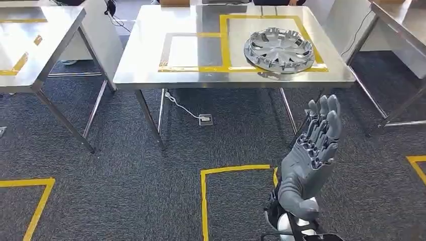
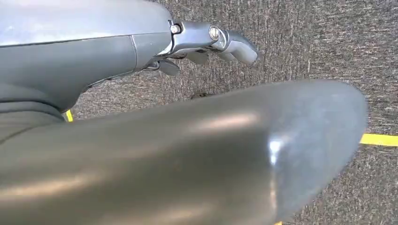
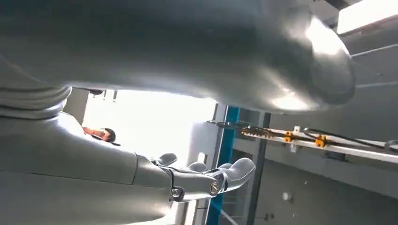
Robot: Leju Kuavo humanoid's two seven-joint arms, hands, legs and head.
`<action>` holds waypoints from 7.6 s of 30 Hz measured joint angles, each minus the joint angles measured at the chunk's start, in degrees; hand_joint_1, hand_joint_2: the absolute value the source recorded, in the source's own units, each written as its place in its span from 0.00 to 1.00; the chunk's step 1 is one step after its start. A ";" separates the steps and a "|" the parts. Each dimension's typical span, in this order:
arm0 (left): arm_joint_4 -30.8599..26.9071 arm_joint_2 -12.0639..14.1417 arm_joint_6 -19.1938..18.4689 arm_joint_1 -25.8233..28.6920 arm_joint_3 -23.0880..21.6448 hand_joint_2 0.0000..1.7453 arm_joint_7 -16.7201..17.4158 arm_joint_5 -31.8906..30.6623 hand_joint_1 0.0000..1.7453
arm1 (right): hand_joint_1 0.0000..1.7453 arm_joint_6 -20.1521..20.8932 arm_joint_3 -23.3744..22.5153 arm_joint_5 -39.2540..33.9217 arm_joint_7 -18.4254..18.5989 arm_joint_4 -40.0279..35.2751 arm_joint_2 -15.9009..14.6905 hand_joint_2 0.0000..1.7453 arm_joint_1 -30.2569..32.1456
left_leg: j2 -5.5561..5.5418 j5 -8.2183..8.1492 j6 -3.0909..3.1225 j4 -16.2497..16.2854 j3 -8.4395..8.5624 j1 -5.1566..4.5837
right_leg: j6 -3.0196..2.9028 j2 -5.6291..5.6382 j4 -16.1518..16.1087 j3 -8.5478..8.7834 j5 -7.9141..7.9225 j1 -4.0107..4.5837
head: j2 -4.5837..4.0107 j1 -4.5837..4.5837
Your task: Take the parts from the cabinet and place them on the table.
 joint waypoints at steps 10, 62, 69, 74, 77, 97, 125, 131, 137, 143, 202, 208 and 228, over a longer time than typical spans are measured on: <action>0.00 0.07 0.22 0.00 0.00 0.00 -1.03 -0.09 0.00 | 0.00 4.64 -1.20 -5.38 0.00 1.36 -0.15 0.00 1.27 | 0.01 2.17 -0.58 -1.53 -0.10 -0.09 | -1.72 -0.02 -1.75 -0.35 1.12 0.57 | 0.00 -0.09; -0.44 8.74 8.02 2.13 -0.20 0.00 9.11 -6.36 0.00 | 0.00 8.57 -33.90 10.62 41.83 99.60 -3.30 0.00 5.22 | 2.96 -1.90 -0.64 0.96 0.99 -0.62 | -0.77 -6.11 0.04 -1.41 0.24 0.16 | 0.00 -0.57; -0.39 8.81 7.54 2.06 -0.33 0.00 9.99 -7.72 0.00 | 0.00 10.03 -33.90 12.41 43.36 100.32 -2.84 0.00 5.94 | -0.84 -0.90 1.13 0.07 0.95 -0.20 | 1.05 0.04 12.99 -6.86 -7.47 -0.31 | 0.00 -0.11; -0.28 8.28 7.04 2.30 -0.79 0.00 10.19 -8.48 0.00 | 0.00 10.64 -33.88 13.55 43.91 100.56 -2.14 0.00 6.26 | -4.88 -0.65 0.73 0.56 0.82 -0.14 | 0.67 1.28 4.32 -2.95 -0.10 -0.50 | 0.00 -0.02; -0.28 8.15 6.86 2.05 -1.31 0.00 10.19 -9.03 0.00 | 0.00 10.84 -33.83 13.81 43.93 100.76 -1.90 0.00 6.21 | -6.71 -0.23 -0.49 0.81 0.07 -0.27 | 0.20 4.60 -0.09 -1.22 0.01 -0.58 | 0.00 -0.04; -0.07 7.48 6.40 2.59 -3.10 0.00 13.20 -11.23 0.00 | 0.00 19.11 -39.08 1.22 38.73 100.89 1.29 0.00 6.03 | 0.77 -1.30 0.74 -0.85 2.40 -0.03 | 0.78 -1.95 1.68 -1.01 -2.06 -0.42 | 0.00 -0.48; 0.00 6.97 6.01 2.18 -3.08 0.00 13.03 -11.98 0.00 | 0.00 30.84 -47.47 2.84 38.45 100.96 2.75 0.00 6.69 | 2.35 -2.34 0.09 0.31 1.81 -1.02 | -0.80 -7.13 -1.07 -0.18 0.10 0.15 | 0.00 -0.85; 0.00 6.73 5.75 1.88 -3.08 0.00 13.05 -12.61 0.00 | 0.00 30.16 -45.92 5.42 39.63 100.98 2.45 0.00 7.01 | -1.32 -1.20 1.40 -0.79 2.07 -0.32 | 0.62 0.01 14.55 -7.25 -8.20 -0.12 | 0.00 -0.55; -0.02 6.62 5.70 1.98 -3.08 0.00 13.20 -12.70 0.00 | 0.00 28.74 -44.92 6.77 39.41 100.98 2.43 0.00 7.08 | -5.82 -1.42 0.23 0.37 1.67 -0.15 | 0.90 5.37 -0.19 -1.03 -0.05 -1.02 | 0.00 -0.37; 0.02 6.51 5.66 2.47 -3.10 0.00 13.81 -13.33 0.00 | 0.00 28.20 -43.89 7.26 39.25 100.98 2.40 0.00 6.52 | -3.12 -2.28 -1.63 2.25 -0.15 0.02 | -1.63 1.69 -1.09 -1.03 0.88 -0.70 | 0.00 -0.70; 0.07 4.96 5.22 2.30 -3.58 0.00 14.27 -15.69 0.00 | 0.00 29.90 -41.50 11.34 41.66 101.26 1.29 0.00 7.03 | -8.19 -2.47 -1.43 0.31 1.83 0.23 | -0.44 2.86 0.11 -2.09 0.59 -0.65 | 0.00 -0.31; 0.09 5.07 5.14 1.96 -4.00 0.00 14.25 -15.80 0.00 | 0.00 29.97 -41.50 11.37 41.57 101.28 1.27 0.00 7.60 | -0.63 -10.95 -2.30 16.99 -6.00 0.14 | -2.17 -1.95 -0.54 -2.03 0.71 -0.34 | 0.00 -1.14; 0.07 5.53 5.33 2.21 -4.00 1.00 15.37 -15.08 0.00 | 0.00 30.18 -41.48 14.21 41.29 101.35 1.66 0.00 7.06 | -5.58 -2.77 0.51 0.29 2.87 0.21 | 1.50 2.97 1.94 -2.82 1.64 -1.29 | 0.00 -0.35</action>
